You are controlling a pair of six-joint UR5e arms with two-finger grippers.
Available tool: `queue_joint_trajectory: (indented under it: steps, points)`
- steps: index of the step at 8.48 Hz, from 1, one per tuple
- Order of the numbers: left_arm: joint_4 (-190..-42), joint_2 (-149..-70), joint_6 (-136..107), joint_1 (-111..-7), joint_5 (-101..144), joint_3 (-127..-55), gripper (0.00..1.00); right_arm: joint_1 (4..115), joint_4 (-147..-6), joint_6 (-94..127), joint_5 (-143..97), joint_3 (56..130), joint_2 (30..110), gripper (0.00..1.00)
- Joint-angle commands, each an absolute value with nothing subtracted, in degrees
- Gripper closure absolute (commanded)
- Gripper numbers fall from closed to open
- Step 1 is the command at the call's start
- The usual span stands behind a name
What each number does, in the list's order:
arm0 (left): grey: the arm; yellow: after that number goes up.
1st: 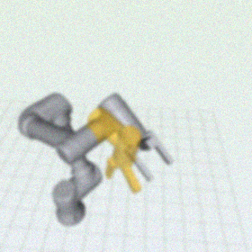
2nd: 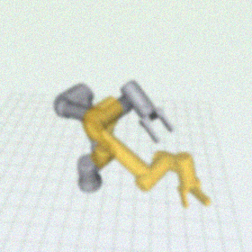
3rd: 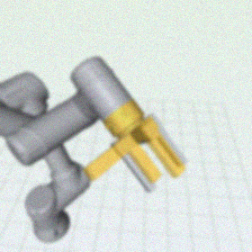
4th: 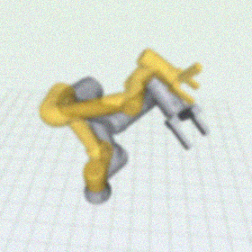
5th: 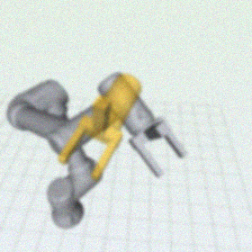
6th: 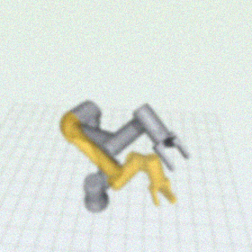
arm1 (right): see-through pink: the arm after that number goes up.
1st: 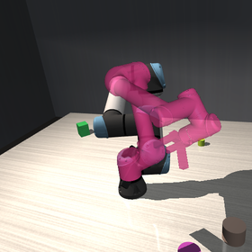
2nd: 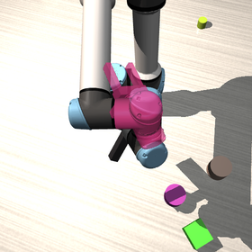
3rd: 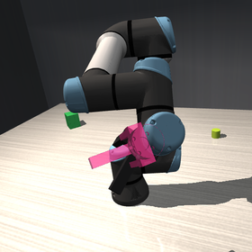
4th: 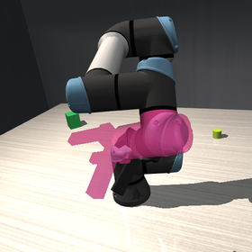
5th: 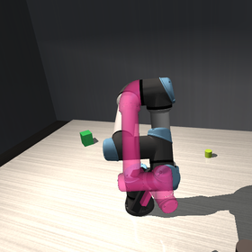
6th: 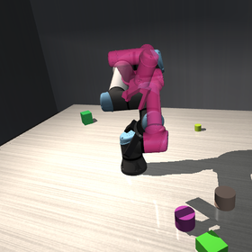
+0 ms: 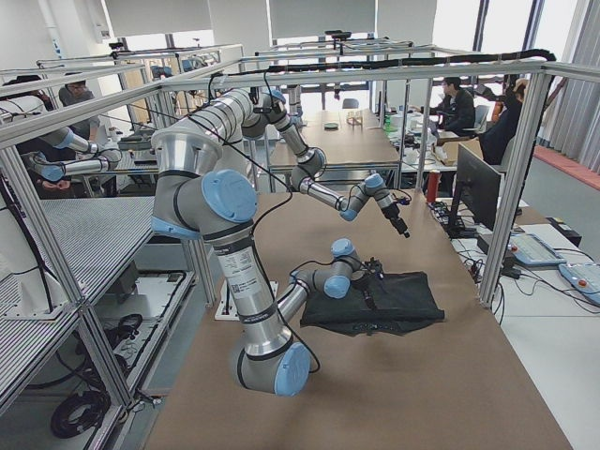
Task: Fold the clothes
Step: 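Release the shirt with both grippers and raise the left gripper away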
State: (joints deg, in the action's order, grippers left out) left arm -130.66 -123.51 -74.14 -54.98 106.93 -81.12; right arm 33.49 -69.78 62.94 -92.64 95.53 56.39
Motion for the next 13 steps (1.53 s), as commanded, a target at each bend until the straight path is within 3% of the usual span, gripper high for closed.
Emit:
queue_joint_trajectory:
  steps: [1, 3, 13]
  points:
    - [-130.61, -122.70, -73.83, -55.11, 107.23, -81.91, 0.05, 33.49, -69.96, 59.43, -89.49, 85.55, 50.12, 0.06]
    - [-130.61, -122.87, -74.00, -55.20, 107.23, -82.00, 0.05, 33.40, -69.96, 58.10, -87.98, 82.45, 49.22, 0.06]
    - [-130.43, -123.13, -74.00, -54.85, 106.70, -81.30, 0.05, 30.06, -73.21, 57.22, -84.11, 81.57, 50.01, 0.06]
